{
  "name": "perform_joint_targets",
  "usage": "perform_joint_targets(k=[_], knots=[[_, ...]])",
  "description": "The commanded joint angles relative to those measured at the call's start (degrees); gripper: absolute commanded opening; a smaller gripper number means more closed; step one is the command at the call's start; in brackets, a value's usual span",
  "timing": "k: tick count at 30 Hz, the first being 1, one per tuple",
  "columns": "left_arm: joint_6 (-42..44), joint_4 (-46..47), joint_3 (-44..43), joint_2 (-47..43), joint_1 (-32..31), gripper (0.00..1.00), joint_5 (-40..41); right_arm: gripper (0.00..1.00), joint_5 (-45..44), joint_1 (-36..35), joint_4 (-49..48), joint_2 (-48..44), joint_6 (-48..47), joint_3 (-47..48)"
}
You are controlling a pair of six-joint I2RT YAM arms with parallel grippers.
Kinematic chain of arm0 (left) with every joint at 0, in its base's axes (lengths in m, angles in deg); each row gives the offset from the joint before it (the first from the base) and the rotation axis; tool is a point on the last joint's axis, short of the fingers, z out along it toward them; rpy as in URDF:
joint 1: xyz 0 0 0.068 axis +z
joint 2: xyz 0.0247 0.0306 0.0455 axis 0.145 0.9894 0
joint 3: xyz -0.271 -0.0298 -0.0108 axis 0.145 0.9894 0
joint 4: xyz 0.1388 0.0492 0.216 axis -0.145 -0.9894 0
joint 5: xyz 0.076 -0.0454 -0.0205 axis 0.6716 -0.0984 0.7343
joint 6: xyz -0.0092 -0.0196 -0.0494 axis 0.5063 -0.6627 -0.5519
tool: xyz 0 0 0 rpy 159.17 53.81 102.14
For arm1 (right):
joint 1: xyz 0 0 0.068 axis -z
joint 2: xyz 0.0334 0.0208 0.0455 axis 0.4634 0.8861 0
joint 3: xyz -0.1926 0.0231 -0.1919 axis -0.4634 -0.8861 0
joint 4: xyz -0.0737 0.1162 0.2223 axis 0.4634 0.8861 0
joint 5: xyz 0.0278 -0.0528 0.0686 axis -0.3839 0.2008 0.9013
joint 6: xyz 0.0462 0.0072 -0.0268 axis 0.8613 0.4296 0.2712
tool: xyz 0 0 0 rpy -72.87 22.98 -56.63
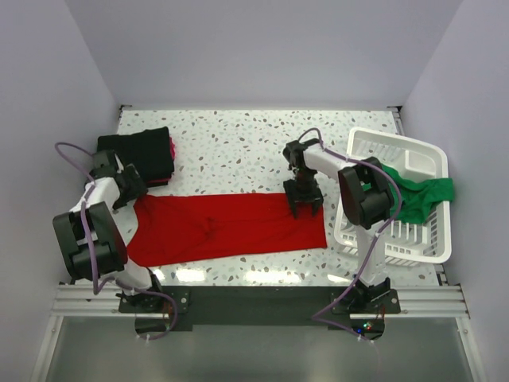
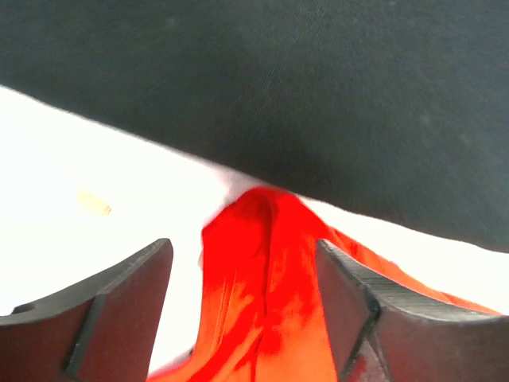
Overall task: Fold and stack the t-shirts
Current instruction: Fold the tshirt
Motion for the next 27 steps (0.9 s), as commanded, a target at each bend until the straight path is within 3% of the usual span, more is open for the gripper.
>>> perform_joint_targets(k=[1, 7, 15, 19, 27], knots=[[-0.73, -3.63, -1.63, -5.62, 0.54, 0.78, 2.69, 0.67, 0.97, -0.21, -1.41, 0.83, -3.03, 1.71], [-4.95, -6.71, 1.27, -14.58, -0.34, 0.8, 0.41, 0.71, 4.32, -3.81, 2.72, -2.41, -6.46, 4.43], [-15.14, -7.43, 6.89, -20.39, -12.9, 0.8, -2.83, 0.72, 3.8, -4.96, 4.31, -2.95, -5.85, 9.88], [-20.85, -4.08, 11.29, -20.04, -13.52, 0.81, -8.99, 0.68, 1.6, -4.78, 2.37, -0.49, -5.23, 11.2], [-24.03, -1.01, 20.25, -19.95, -13.52, 0.86, -15.14, 0.59, 0.02, -3.03, -4.74, -0.14, -2.6, 6.46]])
